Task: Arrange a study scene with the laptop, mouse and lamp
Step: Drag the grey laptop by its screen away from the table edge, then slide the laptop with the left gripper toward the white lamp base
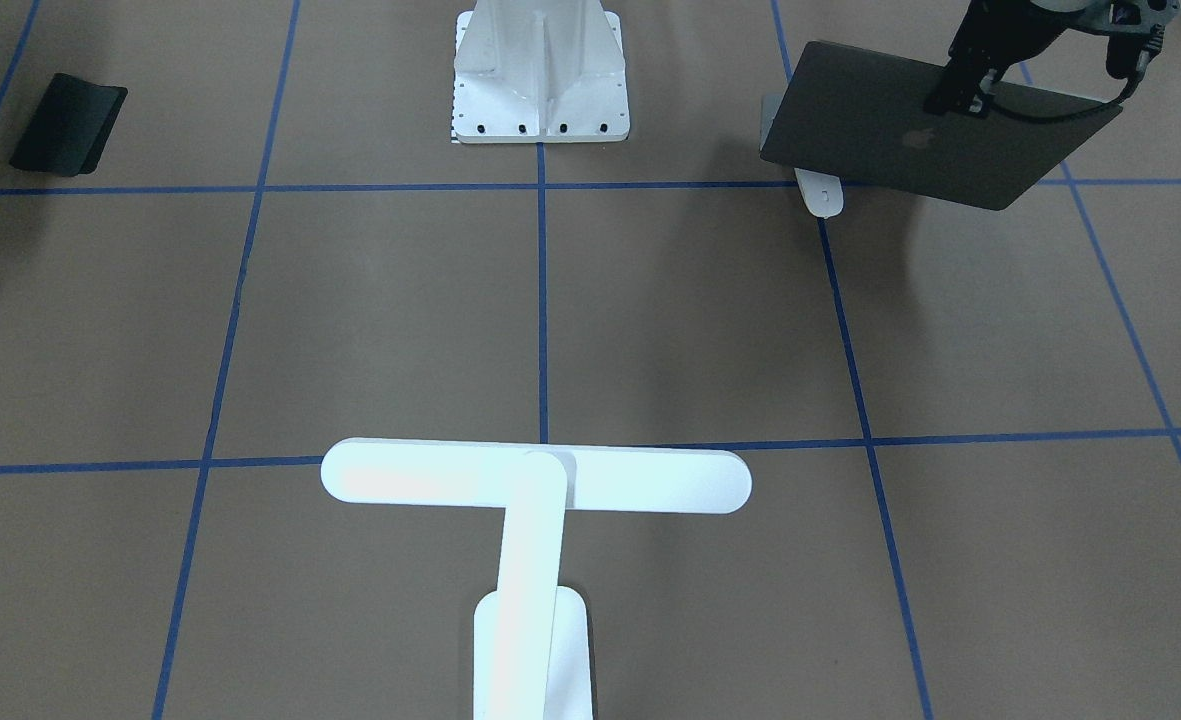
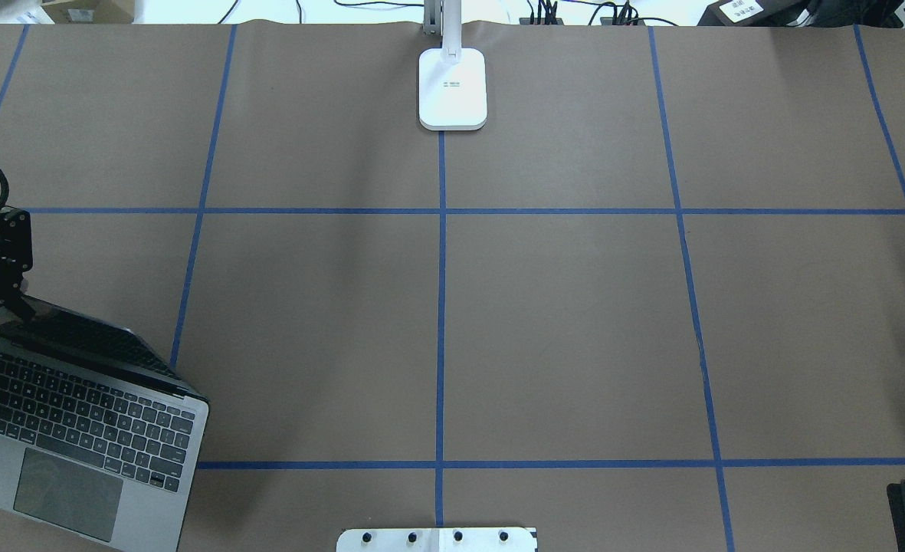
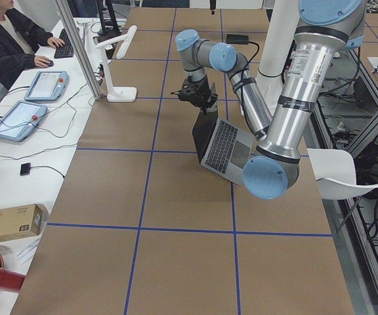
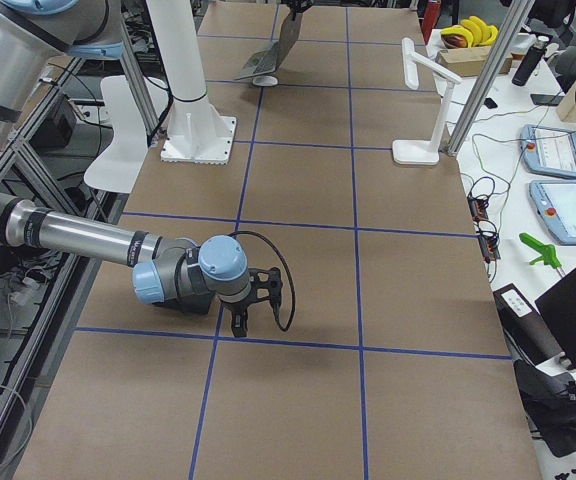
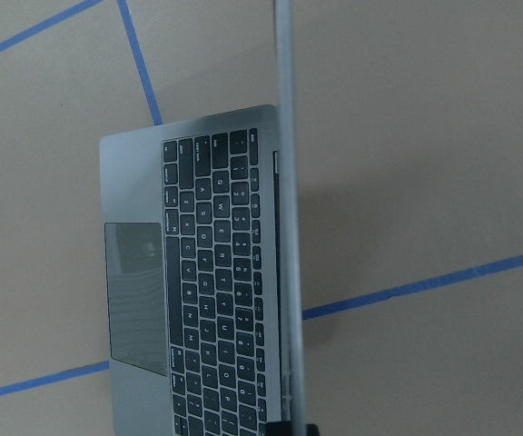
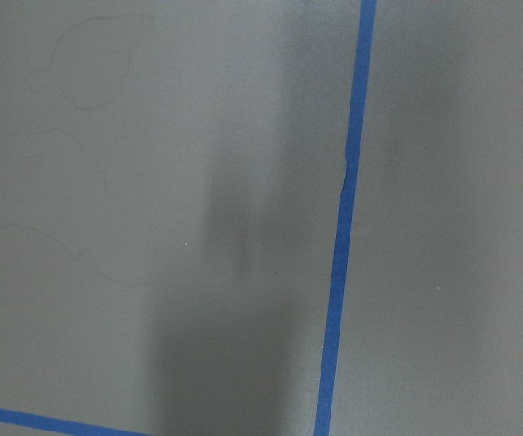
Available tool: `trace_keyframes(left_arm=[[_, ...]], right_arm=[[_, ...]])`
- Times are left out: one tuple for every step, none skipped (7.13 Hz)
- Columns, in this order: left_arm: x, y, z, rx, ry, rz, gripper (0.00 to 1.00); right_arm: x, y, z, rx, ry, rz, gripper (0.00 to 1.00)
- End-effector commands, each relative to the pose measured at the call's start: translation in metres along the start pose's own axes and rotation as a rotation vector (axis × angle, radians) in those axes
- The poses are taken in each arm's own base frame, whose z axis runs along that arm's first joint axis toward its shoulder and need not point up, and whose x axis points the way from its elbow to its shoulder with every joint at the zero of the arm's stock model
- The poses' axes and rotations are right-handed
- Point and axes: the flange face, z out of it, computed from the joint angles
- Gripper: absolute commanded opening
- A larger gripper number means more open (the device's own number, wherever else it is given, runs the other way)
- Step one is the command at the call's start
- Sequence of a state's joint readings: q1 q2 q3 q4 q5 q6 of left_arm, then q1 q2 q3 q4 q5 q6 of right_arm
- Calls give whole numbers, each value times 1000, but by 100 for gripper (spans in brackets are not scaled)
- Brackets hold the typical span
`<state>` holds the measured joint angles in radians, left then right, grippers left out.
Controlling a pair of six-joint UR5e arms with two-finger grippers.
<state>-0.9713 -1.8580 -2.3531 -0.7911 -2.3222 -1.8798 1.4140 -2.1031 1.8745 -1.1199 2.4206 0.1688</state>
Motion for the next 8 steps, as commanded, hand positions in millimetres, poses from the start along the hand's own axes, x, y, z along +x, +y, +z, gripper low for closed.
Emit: trace_keyframes(left_arm=[[12, 22, -3, -9, 4, 17, 0], [17, 32, -1, -13, 0, 17, 0], [25, 43, -3, -18, 3, 12, 0], [31, 52, -6, -23, 10, 7, 0], [38, 61, -7, -26, 10, -4, 0], [44, 70, -6, -28, 8, -6, 0], [43, 78, -2, -33, -2, 6, 0], [49, 87, -1, -37, -4, -14, 0]], right_arm=[[0, 0, 0, -2, -3, 0, 100], [-1, 0, 0, -3, -6, 0, 100], [-1, 0, 0, -3, -7, 0, 100], [0, 0, 1, -4, -7, 1, 100], [0, 0, 1, -4, -7, 3, 100], [0, 0, 1, -4, -7, 3, 100], [0, 1, 1, -5, -7, 4, 100], [0, 1, 1, -6, -7, 5, 100]])
